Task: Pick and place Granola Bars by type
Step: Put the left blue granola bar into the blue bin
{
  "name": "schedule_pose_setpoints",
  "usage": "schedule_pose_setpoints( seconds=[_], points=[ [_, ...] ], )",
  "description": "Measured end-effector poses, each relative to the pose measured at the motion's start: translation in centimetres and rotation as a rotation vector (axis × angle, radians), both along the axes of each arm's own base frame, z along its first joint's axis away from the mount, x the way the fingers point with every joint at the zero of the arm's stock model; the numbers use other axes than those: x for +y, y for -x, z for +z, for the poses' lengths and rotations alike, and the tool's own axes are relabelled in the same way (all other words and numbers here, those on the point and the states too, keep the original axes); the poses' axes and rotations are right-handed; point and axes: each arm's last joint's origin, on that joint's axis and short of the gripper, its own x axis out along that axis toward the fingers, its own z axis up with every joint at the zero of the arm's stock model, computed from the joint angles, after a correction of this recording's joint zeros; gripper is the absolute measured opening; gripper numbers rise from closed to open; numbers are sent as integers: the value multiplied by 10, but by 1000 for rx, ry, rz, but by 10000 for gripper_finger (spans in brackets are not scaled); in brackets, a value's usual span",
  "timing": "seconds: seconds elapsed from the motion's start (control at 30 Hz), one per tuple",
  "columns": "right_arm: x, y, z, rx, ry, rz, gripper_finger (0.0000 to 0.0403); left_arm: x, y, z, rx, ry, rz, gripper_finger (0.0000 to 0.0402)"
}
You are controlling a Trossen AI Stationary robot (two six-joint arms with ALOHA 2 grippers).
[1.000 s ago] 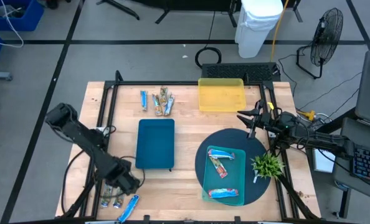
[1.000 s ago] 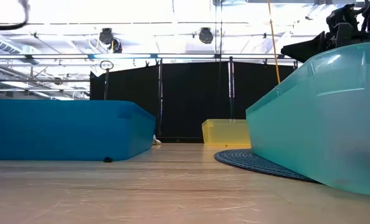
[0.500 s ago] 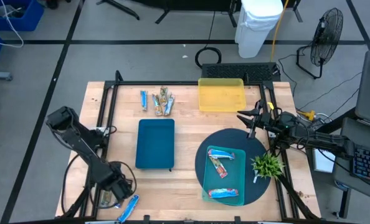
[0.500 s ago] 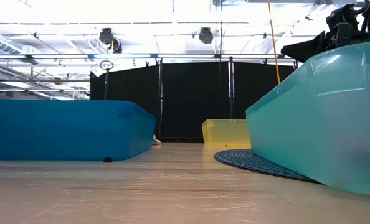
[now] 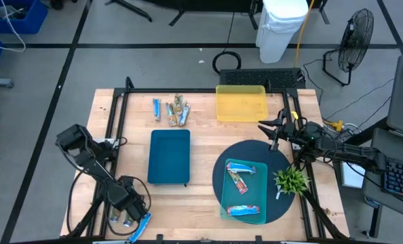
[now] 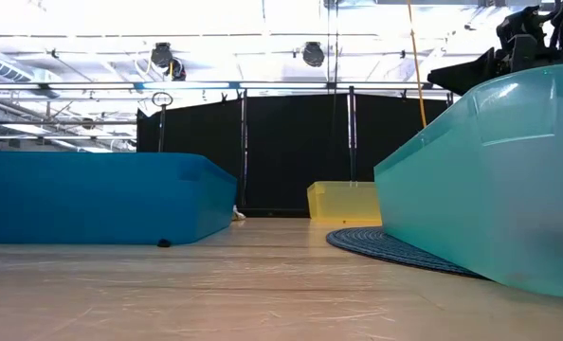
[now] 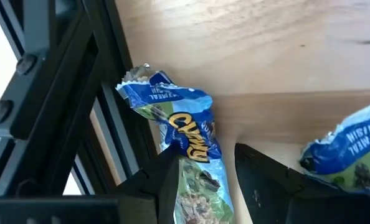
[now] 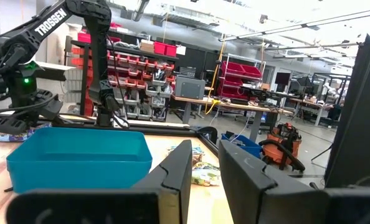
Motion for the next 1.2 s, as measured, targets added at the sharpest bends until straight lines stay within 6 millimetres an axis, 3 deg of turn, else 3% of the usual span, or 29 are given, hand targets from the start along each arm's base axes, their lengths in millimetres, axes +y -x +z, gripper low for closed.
schedule_pose_setpoints(
  seconds=[0.2,0.3,0.47,0.7,0.9,1.2],
  points=[
    [0,0,0,0,0,0,71,1,-2,-1,-2,-10,32,155],
    [0,0,0,0,0,0,71,2,-4,-1,-9,-3,33,123],
    [0,0,0,0,0,0,71,2,-5,0,-31,-11,22,21],
    [0,0,0,0,0,0,71,4,-5,6,-42,-40,-21,6],
    [0,0,0,0,0,0,71,3,-12,38,-195,-112,-60,4],
    [0,0,0,0,0,0,71,4,-20,106,-338,-252,-166,2]
  ],
)
